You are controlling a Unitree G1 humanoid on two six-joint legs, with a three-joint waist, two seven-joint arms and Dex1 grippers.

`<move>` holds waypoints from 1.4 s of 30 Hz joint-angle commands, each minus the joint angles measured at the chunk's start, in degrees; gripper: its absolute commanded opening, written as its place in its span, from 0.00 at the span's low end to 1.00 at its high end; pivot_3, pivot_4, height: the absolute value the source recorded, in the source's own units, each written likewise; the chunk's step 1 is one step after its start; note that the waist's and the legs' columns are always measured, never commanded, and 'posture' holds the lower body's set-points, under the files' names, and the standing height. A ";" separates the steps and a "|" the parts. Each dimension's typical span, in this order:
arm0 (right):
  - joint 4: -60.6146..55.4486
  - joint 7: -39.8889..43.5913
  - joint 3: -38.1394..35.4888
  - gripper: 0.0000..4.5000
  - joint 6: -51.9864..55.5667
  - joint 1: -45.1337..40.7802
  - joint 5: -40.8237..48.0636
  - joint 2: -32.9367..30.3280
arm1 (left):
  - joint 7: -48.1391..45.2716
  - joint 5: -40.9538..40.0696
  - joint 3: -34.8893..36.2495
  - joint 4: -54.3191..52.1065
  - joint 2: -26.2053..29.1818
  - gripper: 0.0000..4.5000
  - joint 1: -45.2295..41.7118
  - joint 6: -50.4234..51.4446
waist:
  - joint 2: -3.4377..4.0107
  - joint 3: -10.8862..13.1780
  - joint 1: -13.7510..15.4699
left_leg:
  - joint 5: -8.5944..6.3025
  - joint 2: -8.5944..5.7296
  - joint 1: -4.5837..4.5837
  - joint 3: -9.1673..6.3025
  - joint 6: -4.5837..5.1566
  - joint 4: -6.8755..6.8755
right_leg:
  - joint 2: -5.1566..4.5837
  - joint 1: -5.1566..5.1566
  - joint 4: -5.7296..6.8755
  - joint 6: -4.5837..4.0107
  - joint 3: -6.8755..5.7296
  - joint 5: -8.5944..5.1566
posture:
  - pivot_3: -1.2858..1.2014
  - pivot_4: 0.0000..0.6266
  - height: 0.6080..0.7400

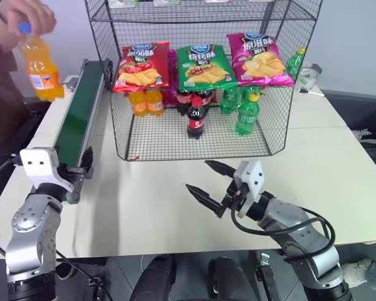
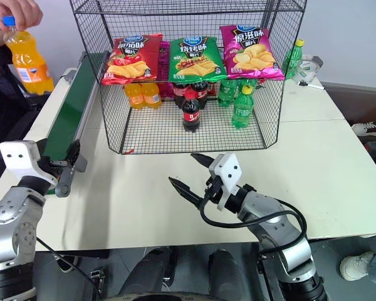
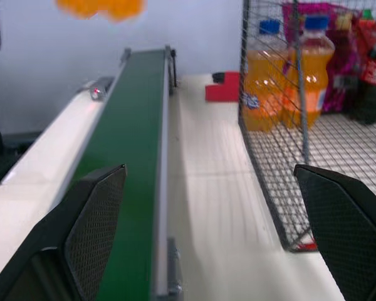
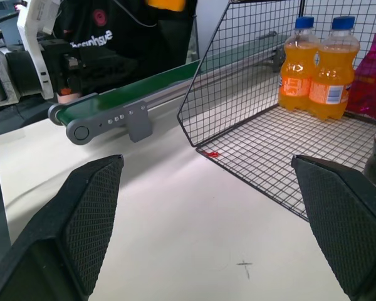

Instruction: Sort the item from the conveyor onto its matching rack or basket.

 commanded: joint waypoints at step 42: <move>-3.87 -4.04 0.39 1.00 3.23 -3.29 3.24 1.12 | 5.60 8.24 0.57 13.59 2.54 1.00 -7.92 -7.31 | -0.03 -0.02 1.01 | 0.00 0.00 0.00 0.00 0.00 0.09 | 0.00 0.02 0.01 0.11 -0.03 0.06 | 0.52 0.24 1.00</move>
